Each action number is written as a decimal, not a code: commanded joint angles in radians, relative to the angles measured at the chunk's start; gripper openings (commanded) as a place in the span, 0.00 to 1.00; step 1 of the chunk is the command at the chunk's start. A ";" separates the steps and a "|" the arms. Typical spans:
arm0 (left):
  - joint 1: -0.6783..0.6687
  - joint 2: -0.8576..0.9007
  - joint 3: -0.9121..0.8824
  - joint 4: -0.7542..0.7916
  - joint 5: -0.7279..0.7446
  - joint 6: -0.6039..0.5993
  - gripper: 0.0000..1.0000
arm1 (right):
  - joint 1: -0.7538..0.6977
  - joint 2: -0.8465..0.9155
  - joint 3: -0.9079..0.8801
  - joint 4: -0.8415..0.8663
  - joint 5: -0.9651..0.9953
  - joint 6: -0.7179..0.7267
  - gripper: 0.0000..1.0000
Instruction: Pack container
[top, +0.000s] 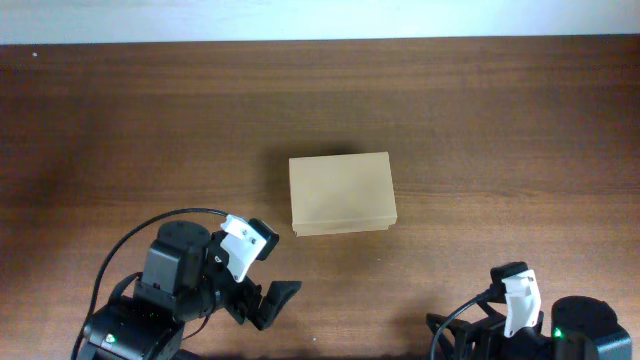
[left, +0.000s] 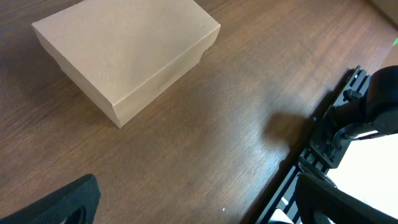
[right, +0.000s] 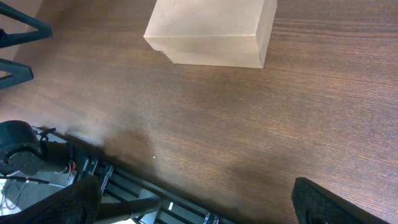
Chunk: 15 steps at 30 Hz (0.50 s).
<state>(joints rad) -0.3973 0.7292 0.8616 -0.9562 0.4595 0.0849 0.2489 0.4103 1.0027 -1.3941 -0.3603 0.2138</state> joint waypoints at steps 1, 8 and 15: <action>-0.001 -0.005 -0.005 0.002 0.014 -0.010 0.99 | 0.006 -0.004 -0.002 0.003 -0.008 0.008 0.99; -0.053 -0.016 -0.005 -0.002 -0.009 -0.009 0.99 | 0.006 -0.004 -0.002 0.003 -0.008 0.008 0.99; -0.035 -0.217 -0.038 0.087 -0.263 -0.009 0.99 | 0.006 -0.004 -0.002 0.003 -0.008 0.008 0.99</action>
<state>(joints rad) -0.4435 0.5640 0.8513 -0.8879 0.3019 0.0845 0.2489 0.4103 1.0027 -1.3949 -0.3603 0.2134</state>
